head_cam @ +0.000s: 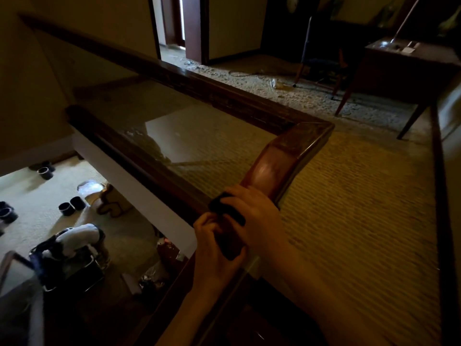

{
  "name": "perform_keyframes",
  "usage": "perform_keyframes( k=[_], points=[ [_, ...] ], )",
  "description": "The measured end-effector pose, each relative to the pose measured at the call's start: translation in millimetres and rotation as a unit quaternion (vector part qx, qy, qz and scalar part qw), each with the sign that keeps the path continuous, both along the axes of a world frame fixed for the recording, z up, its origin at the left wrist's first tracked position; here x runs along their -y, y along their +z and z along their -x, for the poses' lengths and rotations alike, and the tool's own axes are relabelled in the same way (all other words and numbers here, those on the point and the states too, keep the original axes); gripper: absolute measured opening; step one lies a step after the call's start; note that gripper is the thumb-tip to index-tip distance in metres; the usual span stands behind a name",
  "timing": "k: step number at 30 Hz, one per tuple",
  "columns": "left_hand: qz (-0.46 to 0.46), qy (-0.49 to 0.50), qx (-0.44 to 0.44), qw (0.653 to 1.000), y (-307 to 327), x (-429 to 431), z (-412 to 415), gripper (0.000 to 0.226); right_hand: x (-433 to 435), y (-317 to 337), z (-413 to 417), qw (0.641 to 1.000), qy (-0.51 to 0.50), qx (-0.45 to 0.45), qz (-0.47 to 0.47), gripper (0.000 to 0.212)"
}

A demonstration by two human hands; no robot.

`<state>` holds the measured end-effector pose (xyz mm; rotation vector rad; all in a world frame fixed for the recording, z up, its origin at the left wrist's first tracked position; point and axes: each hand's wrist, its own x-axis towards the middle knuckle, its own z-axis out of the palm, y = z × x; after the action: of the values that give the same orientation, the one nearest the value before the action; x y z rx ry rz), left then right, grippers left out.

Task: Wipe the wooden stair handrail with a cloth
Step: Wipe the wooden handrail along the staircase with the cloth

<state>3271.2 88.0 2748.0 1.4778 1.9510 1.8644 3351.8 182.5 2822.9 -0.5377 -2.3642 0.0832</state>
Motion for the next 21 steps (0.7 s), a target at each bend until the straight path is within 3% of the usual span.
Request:
perform_keyframes(
  k=[3,7,9,13,16,18,21],
  points=[
    [-0.003,0.017,-0.032,0.999,0.5,0.2,-1.1,0.056,-20.1,1.3,-29.1,0.998,-0.014,-0.035,-0.044,0.025],
    [-0.007,0.026,-0.061,0.998,-1.7,0.5,0.5,0.061,-67.5,47.8,-6.1,0.984,-0.13,-0.117,0.02,0.026],
    [0.0,0.025,-0.059,0.998,0.7,1.7,-0.6,0.056,-67.6,54.8,14.8,0.982,-0.152,-0.104,0.038,0.027],
    [-0.01,0.021,-0.034,0.999,3.4,4.0,-2.1,0.033,-18.8,-4.1,6.1,0.992,-0.07,-0.101,-0.043,0.024],
    [-0.007,0.019,-0.069,0.997,1.3,1.5,-0.8,0.027,29.9,-61.5,-18.8,0.981,-0.07,-0.181,0.023,0.035],
    [0.01,0.019,-0.092,0.995,4.9,-2.7,-0.9,0.029,53.4,-81.4,-19.2,0.927,-0.115,-0.298,0.196,0.038],
    [0.045,-0.017,-0.129,0.991,20.3,-12.2,-3.0,0.044,72.7,-88.4,-18.2,0.794,-0.142,-0.406,0.43,0.021]
  ],
)
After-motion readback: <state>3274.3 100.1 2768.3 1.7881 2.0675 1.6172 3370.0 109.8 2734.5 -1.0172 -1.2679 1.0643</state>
